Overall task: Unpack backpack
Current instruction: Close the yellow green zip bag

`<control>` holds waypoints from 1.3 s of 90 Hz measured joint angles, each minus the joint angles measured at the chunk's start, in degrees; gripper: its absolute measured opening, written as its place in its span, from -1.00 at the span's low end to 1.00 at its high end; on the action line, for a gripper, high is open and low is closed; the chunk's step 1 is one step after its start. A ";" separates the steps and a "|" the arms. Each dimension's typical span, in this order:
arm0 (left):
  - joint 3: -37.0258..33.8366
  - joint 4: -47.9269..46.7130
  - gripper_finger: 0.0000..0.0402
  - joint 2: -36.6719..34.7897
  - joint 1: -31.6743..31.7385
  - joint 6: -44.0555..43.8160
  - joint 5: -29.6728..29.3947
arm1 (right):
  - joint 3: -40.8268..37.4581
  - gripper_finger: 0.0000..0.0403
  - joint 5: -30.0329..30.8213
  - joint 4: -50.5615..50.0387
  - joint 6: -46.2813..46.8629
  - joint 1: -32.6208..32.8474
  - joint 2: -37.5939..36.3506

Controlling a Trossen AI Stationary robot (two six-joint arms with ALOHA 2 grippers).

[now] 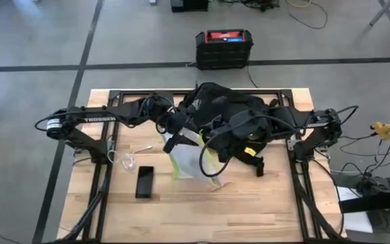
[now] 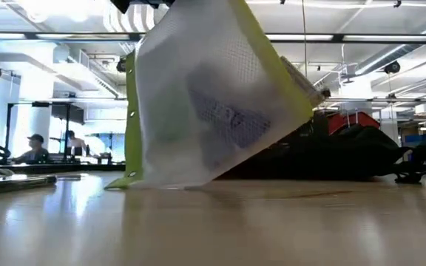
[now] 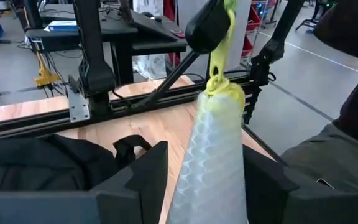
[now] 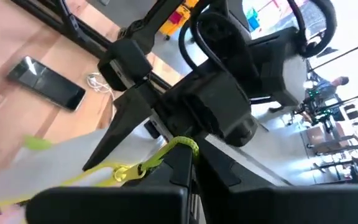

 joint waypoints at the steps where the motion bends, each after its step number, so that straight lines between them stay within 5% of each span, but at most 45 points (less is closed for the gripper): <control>1: 0.19 -0.19 -0.23 0.00 0.00 -0.01 0.00 | 0.13 -1.00 -0.13 -0.21 0.12 0.00 0.00; 22: 3.17 -1.69 -0.42 0.00 0.00 0.76 1.50 | 0.78 -1.00 -2.66 -3.31 2.58 -0.02 0.00; 41: 4.82 -5.08 -0.94 -0.02 0.00 0.62 1.53 | 0.78 -1.00 -2.79 -3.93 3.76 0.00 0.00; 78: 4.82 -7.56 -0.99 -1.40 0.70 -0.19 -0.44 | -2.14 -1.00 -7.08 -14.02 18.15 1.41 -0.09; 117: 4.80 -14.66 -1.00 -6.06 1.11 -0.06 -3.66 | -22.15 -1.00 -3.68 -10.24 35.52 8.41 0.04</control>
